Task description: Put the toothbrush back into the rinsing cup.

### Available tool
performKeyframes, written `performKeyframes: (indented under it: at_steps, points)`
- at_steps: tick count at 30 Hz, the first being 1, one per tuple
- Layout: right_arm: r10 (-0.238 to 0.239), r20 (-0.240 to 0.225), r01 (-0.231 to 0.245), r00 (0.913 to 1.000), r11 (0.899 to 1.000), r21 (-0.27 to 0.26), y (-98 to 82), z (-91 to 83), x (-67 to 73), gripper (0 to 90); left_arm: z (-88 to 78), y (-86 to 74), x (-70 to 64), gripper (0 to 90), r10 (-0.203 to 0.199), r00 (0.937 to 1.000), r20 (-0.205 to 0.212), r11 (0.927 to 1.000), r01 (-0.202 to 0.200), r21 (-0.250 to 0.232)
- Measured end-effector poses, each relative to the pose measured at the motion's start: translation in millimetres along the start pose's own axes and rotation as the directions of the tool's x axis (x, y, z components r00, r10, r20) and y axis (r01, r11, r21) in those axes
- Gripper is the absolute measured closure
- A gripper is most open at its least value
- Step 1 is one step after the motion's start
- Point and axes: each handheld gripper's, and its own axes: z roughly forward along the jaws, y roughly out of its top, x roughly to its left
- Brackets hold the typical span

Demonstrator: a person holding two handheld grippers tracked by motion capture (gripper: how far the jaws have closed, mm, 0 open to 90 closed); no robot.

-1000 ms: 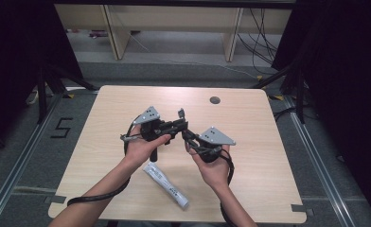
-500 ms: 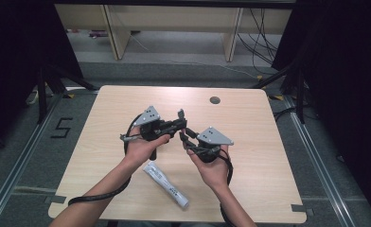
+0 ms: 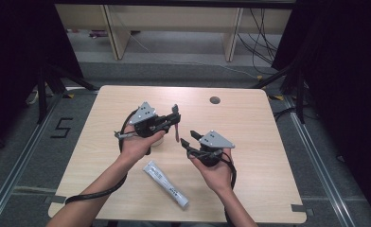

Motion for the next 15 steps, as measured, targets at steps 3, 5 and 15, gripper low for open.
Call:
performKeyframes:
  at_steps: [3, 5, 15]
  points:
    - [-0.006, 0.018, 0.006, 0.9998, 1.0, -0.001, -2.3, -3.2, -5.0, 50.6, -2.5, 0.8, 2.7, 82.8, 0.0, 1.0, -0.007, 1.0, 0.0, -0.001]
    - [0.011, 0.013, -0.011, 0.9999, 1.0, 0.004, -4.8, -5.2, -8.2, 50.3, -4.7, 1.8, 3.8, 82.8, 0.003, 0.9999, -0.012, 1.0, -0.003, -0.007]
    - [0.021, 0.042, -0.023, 0.9989, 0.999, 0.038, -17.0, -11.3, -16.5, 49.9, -9.6, 8.6, 8.6, 82.8, 0.023, 0.9993, -0.028, 0.9996, -0.024, -0.012]
